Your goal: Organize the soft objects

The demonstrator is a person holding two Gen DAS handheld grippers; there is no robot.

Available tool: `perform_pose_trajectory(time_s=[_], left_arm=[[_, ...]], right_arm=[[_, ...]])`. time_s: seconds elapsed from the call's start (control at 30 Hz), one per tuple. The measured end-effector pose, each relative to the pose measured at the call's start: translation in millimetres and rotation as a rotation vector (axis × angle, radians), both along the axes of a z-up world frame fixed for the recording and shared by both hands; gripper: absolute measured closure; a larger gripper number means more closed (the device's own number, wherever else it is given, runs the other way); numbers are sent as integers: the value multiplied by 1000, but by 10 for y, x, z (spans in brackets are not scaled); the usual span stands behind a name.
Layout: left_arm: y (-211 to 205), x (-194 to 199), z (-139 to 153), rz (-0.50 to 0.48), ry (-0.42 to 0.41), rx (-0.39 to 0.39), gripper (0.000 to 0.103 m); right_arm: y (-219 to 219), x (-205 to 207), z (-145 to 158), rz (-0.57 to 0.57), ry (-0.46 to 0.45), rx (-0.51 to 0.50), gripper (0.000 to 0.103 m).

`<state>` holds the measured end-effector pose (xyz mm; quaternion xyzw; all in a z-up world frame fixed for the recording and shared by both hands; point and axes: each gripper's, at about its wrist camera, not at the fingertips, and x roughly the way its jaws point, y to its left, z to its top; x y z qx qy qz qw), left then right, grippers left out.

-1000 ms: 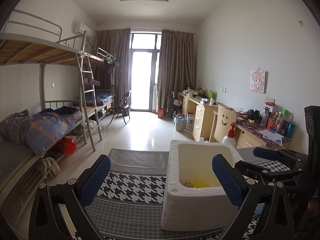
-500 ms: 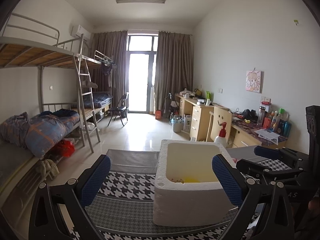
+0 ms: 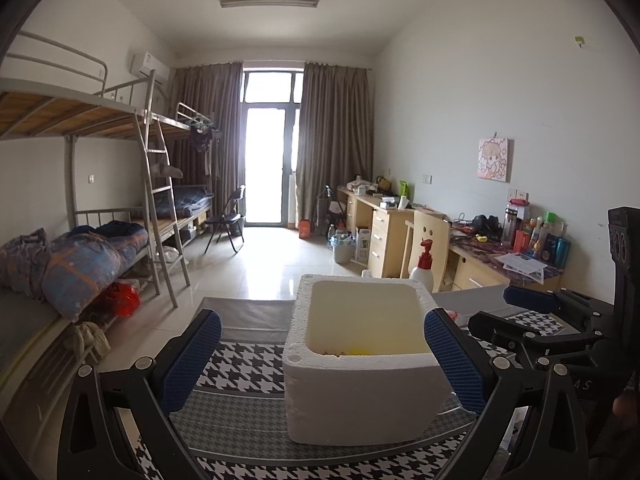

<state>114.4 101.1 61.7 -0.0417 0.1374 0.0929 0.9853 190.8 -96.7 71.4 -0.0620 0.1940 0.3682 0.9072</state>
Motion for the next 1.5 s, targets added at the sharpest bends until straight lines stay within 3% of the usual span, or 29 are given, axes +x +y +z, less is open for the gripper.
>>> perform_pose_trajectory(time_s=[1.3,1.5], left_arm=[[-505,85,-27,-189,11,-3,1],[-583,91,-59,-224,22,-6,1]], right_arm=[[-649,-116,-76,-165,-18,46,21],[-750,-119,-112,-202,-22,48,13]])
